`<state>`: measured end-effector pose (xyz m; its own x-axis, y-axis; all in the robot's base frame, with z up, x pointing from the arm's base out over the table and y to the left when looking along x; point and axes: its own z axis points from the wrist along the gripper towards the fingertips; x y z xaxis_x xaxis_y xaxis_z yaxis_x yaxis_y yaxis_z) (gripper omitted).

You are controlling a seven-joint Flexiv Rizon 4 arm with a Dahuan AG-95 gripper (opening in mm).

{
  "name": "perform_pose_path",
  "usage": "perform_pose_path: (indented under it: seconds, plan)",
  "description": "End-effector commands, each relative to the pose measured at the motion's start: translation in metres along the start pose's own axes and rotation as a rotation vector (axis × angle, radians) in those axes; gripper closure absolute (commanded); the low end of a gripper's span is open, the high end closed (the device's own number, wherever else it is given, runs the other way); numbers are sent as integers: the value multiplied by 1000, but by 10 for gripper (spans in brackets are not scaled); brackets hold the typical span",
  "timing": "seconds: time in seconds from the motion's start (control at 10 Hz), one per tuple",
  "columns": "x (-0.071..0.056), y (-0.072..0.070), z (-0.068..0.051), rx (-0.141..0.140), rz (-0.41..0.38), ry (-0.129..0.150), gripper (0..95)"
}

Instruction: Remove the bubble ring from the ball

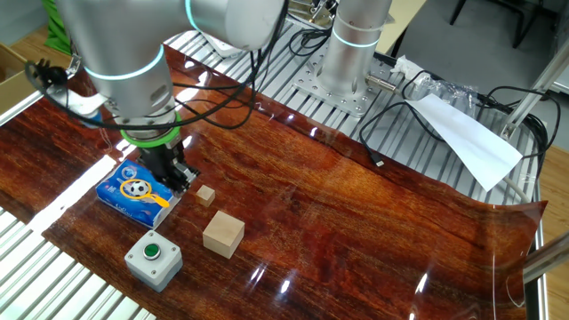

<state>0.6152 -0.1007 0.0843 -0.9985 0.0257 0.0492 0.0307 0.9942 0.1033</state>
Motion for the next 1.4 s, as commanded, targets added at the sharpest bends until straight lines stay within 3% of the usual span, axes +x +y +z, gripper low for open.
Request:
perform_pose_path:
  seconds: [0.1, 0.6, 1.1, 1.4]
  plan:
    - [2, 0, 0, 30, -2, 6, 950]
    - [2, 0, 0, 34, 19, 9, 950]
    - [-20, -2, 0, 43, 33, 11, 950]
    - [-25, -8, 3, 38, 61, 9, 950]
